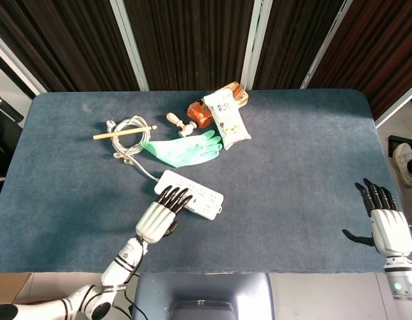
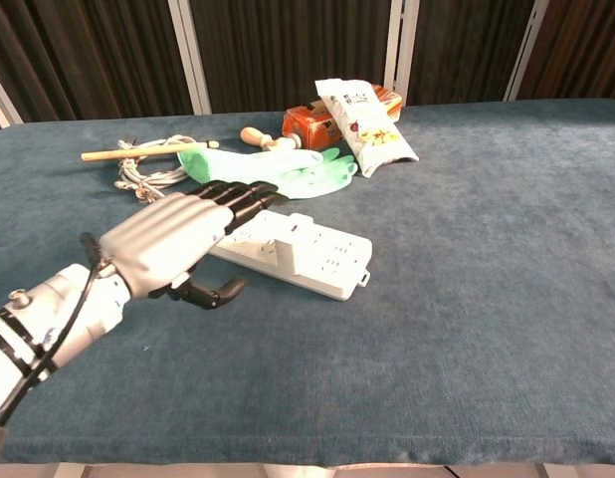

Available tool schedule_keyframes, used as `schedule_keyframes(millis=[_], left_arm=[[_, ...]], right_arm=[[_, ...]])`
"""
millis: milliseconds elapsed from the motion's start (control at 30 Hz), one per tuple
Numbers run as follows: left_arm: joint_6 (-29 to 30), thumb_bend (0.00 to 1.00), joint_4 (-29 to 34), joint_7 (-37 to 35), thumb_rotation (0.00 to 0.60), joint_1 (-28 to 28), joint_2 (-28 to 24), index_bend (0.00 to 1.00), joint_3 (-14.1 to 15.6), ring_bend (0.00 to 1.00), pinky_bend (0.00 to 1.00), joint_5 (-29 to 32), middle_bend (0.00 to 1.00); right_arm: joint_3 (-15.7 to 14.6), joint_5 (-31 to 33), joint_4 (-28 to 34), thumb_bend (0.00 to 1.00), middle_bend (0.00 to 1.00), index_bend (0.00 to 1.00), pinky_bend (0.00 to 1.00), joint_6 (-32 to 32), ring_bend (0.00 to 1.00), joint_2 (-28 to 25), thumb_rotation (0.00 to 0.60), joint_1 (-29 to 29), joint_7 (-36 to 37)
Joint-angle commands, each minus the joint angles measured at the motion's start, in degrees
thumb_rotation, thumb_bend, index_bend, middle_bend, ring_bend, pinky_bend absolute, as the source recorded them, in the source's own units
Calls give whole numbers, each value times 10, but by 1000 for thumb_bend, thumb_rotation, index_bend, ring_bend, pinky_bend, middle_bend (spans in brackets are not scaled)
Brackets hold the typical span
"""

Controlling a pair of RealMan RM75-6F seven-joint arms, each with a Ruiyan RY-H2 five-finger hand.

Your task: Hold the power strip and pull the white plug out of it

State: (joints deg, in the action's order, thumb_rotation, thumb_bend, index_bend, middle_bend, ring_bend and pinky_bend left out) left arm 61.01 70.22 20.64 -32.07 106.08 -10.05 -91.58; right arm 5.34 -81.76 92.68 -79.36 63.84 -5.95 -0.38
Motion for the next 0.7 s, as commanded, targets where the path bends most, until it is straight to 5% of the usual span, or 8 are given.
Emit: schedule_keyframes(millis=[33,700], left_arm=[[-10,396,-32,22,600,-22,32,0,-13,0,80,20,0],[0,396,-123,95,600,-75,119,0,-16,0,93,65,3]], right_arm=[[0,2,0,131,0,0,0,1,0,-1,600,0,3],[-5,1,6,131,0,0,0,-1,0,-19,600,3,32]])
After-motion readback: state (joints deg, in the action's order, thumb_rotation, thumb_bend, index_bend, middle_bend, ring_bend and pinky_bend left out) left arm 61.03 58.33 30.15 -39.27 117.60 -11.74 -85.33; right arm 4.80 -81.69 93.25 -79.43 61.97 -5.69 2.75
